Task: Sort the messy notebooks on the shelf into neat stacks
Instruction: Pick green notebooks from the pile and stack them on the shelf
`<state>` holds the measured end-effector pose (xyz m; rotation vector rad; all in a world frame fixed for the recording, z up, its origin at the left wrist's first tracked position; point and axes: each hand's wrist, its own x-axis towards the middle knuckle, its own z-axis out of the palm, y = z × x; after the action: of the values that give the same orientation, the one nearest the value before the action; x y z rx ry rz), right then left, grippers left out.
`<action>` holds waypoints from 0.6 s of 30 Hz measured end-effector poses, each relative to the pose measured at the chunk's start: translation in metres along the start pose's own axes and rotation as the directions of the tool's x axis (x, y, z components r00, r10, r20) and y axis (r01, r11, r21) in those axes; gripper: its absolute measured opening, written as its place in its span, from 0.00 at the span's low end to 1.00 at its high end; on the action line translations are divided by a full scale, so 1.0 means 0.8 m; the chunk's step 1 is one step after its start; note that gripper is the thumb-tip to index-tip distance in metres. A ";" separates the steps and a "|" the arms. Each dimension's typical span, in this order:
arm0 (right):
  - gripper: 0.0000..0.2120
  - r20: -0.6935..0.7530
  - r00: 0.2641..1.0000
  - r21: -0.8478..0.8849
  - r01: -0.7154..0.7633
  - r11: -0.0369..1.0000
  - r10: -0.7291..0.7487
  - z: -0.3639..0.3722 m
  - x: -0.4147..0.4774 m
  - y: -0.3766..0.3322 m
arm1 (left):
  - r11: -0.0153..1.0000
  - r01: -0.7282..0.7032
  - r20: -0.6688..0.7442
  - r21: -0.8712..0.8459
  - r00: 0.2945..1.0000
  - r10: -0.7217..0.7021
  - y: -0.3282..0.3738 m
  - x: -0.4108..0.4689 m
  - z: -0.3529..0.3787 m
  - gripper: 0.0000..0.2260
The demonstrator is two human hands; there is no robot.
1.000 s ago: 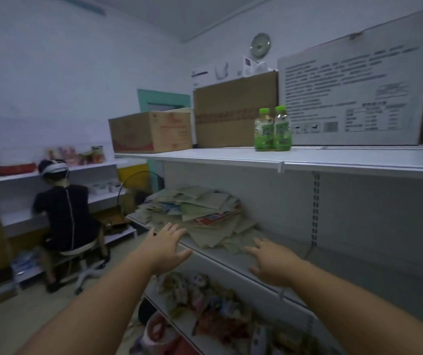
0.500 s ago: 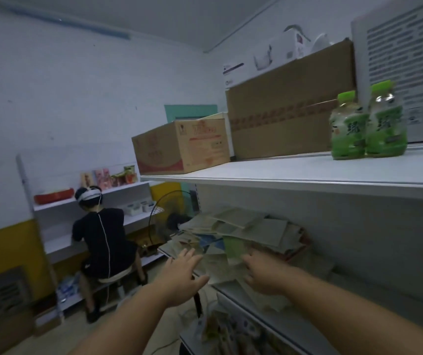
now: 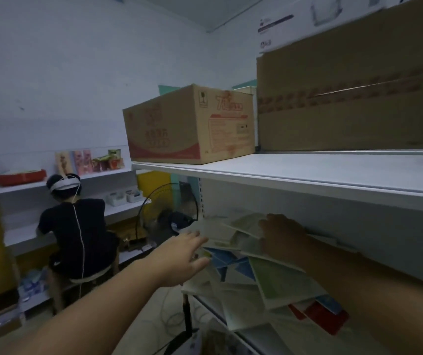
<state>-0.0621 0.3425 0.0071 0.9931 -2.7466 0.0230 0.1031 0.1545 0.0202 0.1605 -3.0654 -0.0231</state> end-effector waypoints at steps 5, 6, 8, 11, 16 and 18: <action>0.27 -0.011 0.988 0.055 -0.156 0.986 0.157 0.034 0.069 -0.027 | 0.985 -0.112 0.045 -0.131 0.992 0.118 -0.061 0.065 0.010 0.26; 0.30 0.022 0.983 0.116 -0.184 0.976 0.183 0.043 0.083 -0.030 | 0.973 -0.130 0.058 -0.190 0.988 0.143 -0.075 0.077 0.011 0.26; 0.32 0.122 0.965 0.153 -0.248 0.957 0.230 0.058 0.101 -0.038 | 0.951 -0.208 0.083 -0.227 0.969 0.232 -0.103 0.097 0.011 0.26; 0.22 0.136 0.939 -0.037 -0.315 0.948 0.317 0.064 0.109 -0.047 | 0.916 -0.318 0.096 -0.245 0.932 0.349 -0.142 0.121 0.008 0.25; 0.09 -0.256 0.901 0.009 -0.360 0.933 0.350 0.063 0.106 -0.062 | 0.628 -0.144 0.064 -0.765 0.953 0.296 -0.168 0.176 0.019 0.18; 0.11 -0.507 0.790 0.095 -0.345 0.934 0.344 0.065 0.100 -0.051 | 0.156 0.168 0.200 -0.973 0.954 0.225 -0.168 0.197 0.022 0.17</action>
<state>-0.1066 0.2556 -0.0291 0.3807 -2.3693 0.3013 -0.0408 0.0047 0.0110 -0.0156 -2.4847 -2.2042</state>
